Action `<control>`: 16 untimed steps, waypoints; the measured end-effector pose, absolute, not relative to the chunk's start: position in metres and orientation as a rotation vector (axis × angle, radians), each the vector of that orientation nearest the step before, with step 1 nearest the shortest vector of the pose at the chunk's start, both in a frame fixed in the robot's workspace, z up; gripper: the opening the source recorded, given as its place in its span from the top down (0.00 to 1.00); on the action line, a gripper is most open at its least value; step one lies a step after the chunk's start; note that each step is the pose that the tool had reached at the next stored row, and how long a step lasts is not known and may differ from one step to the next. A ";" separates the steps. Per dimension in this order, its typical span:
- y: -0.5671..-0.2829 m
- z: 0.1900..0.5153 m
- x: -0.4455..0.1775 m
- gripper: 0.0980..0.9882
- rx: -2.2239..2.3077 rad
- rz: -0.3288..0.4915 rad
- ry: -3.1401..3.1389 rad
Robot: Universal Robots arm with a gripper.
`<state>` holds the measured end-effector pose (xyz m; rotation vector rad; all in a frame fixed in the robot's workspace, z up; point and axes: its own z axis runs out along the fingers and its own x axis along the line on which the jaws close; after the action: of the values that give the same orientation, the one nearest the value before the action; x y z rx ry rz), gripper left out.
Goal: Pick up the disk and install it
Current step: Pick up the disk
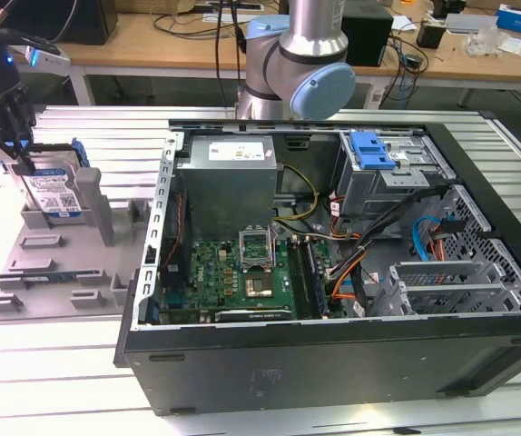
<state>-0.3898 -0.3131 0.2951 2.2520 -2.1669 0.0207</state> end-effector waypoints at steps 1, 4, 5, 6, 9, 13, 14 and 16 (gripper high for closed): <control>-0.313 0.295 -0.390 0.70 2.252 0.020 -2.167; -0.314 0.295 -0.390 0.70 2.256 0.015 -2.170; -0.314 0.295 -0.390 0.70 2.258 0.012 -2.172; -0.314 0.295 -0.390 0.70 2.260 0.009 -2.175; -0.314 0.295 -0.391 0.70 2.265 0.004 -2.180; -0.314 0.298 -0.391 0.70 2.266 0.003 -2.180; -0.314 0.299 -0.391 0.70 2.266 0.003 -2.180; -0.314 0.302 -0.391 0.70 2.266 0.003 -2.180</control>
<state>-0.3906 -0.3140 0.3024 2.2659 -2.1802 0.0027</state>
